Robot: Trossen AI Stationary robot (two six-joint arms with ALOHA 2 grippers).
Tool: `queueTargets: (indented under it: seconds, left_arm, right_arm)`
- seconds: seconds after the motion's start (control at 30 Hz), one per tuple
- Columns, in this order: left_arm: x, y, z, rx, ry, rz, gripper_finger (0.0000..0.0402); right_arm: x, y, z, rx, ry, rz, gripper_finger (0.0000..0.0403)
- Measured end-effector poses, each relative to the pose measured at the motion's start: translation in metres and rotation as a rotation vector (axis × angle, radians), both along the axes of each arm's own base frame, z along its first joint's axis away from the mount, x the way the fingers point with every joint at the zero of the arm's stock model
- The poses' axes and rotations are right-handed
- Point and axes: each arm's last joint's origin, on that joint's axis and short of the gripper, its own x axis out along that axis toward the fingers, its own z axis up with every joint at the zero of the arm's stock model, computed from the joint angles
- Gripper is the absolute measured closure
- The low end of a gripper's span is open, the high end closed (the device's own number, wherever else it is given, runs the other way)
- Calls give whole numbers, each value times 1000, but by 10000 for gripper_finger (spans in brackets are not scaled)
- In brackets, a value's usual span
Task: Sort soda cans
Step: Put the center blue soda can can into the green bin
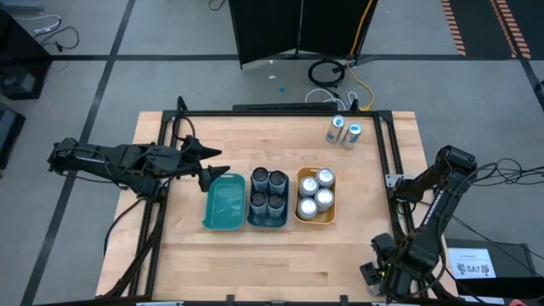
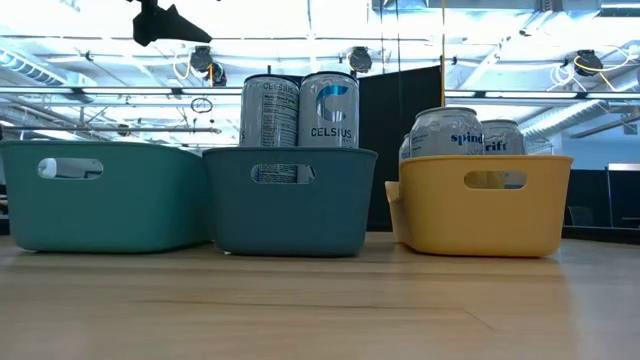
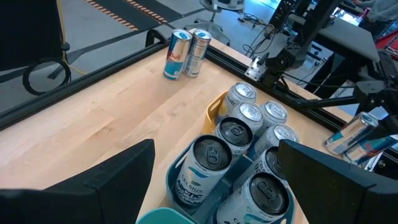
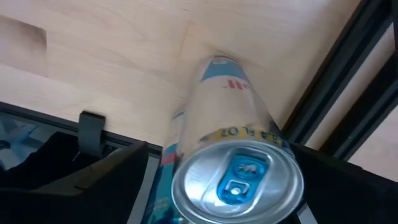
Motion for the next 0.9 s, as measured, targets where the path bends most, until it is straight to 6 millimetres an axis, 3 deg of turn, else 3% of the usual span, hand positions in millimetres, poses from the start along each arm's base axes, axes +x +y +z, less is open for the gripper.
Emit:
queueTargets:
  seconds: [0.4, 0.9]
  left_arm:
    - [0, 0, 0, 0, 0, 0, 51]
    - [0, 0, 0, 1, 1, 0, 51]
  right_arm:
    - [-1, -2, 0, -16, 15, -3, 182]
    - [-2, -14, 6, -74, -14, -14, 177]
